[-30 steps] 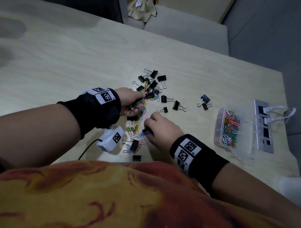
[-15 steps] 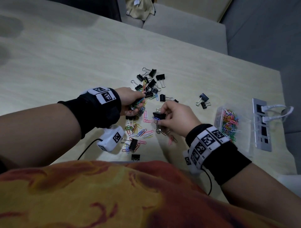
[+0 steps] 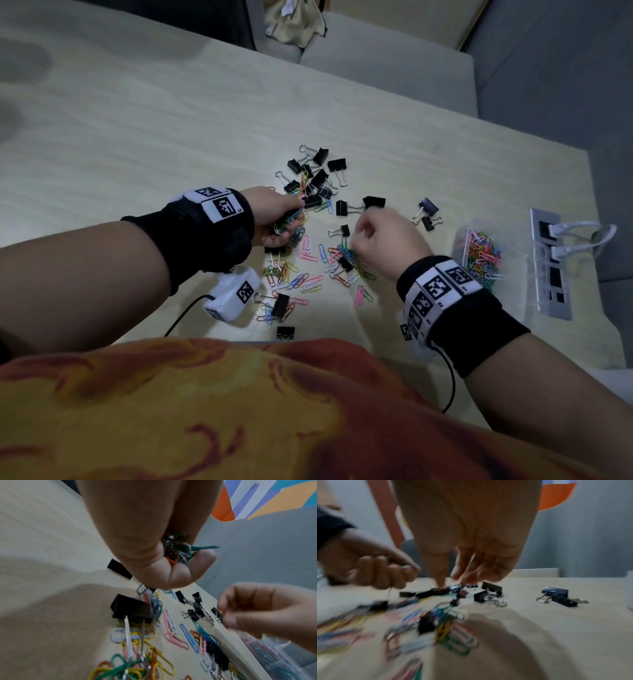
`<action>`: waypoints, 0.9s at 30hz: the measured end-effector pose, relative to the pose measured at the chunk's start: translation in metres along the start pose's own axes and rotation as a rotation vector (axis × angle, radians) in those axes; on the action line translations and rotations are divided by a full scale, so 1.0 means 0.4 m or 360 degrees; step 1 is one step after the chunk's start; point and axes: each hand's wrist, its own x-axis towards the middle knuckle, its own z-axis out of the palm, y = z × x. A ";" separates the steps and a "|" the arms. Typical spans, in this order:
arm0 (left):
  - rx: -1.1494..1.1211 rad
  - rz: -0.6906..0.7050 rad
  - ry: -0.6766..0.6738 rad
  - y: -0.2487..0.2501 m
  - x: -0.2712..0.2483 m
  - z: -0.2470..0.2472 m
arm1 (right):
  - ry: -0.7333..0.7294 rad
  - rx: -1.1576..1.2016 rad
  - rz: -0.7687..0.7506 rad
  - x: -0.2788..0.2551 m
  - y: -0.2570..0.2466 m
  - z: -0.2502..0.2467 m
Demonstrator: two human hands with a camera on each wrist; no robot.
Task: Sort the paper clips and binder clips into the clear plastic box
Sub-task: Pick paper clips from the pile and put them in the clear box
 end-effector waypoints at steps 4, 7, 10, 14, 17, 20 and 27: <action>-0.0005 -0.0011 0.0001 -0.001 0.000 0.005 | -0.0338 -0.0339 -0.0220 -0.032 -0.014 0.055; 0.0000 -0.0013 0.0003 -0.002 0.000 0.006 | -0.0261 -0.0350 -0.0265 -0.047 -0.016 0.079; -0.0008 -0.0022 -0.0001 -0.002 0.001 0.008 | -0.0253 -0.0384 -0.0263 -0.054 -0.013 0.089; -0.0019 -0.0021 -0.0009 0.002 -0.001 0.014 | -0.0196 -0.0342 -0.0256 -0.066 -0.013 0.099; 0.0010 -0.0013 -0.0020 0.003 -0.001 0.015 | -0.0251 -0.0229 -0.0250 -0.065 -0.017 0.092; 0.0008 -0.0014 -0.0019 0.003 0.001 0.008 | -0.0218 0.0069 -0.0106 -0.056 -0.017 0.053; -0.0005 -0.0027 0.0004 -0.002 0.006 0.004 | 0.0336 0.0310 0.0181 0.014 0.015 -0.020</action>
